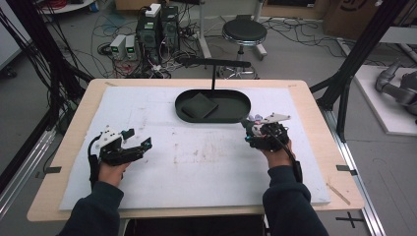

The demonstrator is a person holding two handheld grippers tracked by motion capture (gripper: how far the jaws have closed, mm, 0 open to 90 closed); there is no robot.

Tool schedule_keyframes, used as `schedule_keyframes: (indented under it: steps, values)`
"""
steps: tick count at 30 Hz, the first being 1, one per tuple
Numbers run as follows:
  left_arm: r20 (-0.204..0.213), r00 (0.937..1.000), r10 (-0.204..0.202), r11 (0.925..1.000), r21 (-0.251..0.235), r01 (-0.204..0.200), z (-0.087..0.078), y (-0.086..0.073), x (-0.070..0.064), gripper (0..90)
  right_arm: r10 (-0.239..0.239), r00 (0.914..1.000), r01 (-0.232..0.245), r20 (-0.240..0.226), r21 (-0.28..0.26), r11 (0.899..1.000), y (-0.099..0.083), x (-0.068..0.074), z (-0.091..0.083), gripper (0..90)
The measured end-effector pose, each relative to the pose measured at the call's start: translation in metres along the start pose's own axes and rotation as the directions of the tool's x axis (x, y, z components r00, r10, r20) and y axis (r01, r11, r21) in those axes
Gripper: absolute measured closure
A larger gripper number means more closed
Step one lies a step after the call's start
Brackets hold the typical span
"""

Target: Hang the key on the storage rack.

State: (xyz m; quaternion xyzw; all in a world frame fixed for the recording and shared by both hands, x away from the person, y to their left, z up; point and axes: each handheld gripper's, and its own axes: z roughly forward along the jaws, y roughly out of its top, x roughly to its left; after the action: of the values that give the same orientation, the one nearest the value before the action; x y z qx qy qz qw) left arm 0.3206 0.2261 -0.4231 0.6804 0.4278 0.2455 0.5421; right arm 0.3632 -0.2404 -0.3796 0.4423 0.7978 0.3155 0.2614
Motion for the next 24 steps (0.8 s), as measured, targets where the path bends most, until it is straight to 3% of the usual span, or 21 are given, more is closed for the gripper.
schedule_keyframes:
  steps: [6,16,24]
  values:
    - [0.004,1.0000,0.001,1.0000,-0.002,-0.001,0.001,0.000,0.003,20.8,-0.018,0.9989,0.016,-0.043,-0.053,0.998,0.026,-0.008,-0.012,30.1]
    - [0.004,0.9999,-0.011,0.9999,-0.011,0.011,0.001,0.001,0.006,20.9,-0.028,0.9960,0.021,-0.085,-0.086,0.996,0.068,-0.025,-0.017,30.1]
    - [0.000,1.0000,-0.007,0.9999,-0.009,0.007,0.001,0.001,0.006,20.9,-0.059,0.9959,0.052,-0.068,-0.100,0.994,0.108,-0.038,-0.011,30.1]
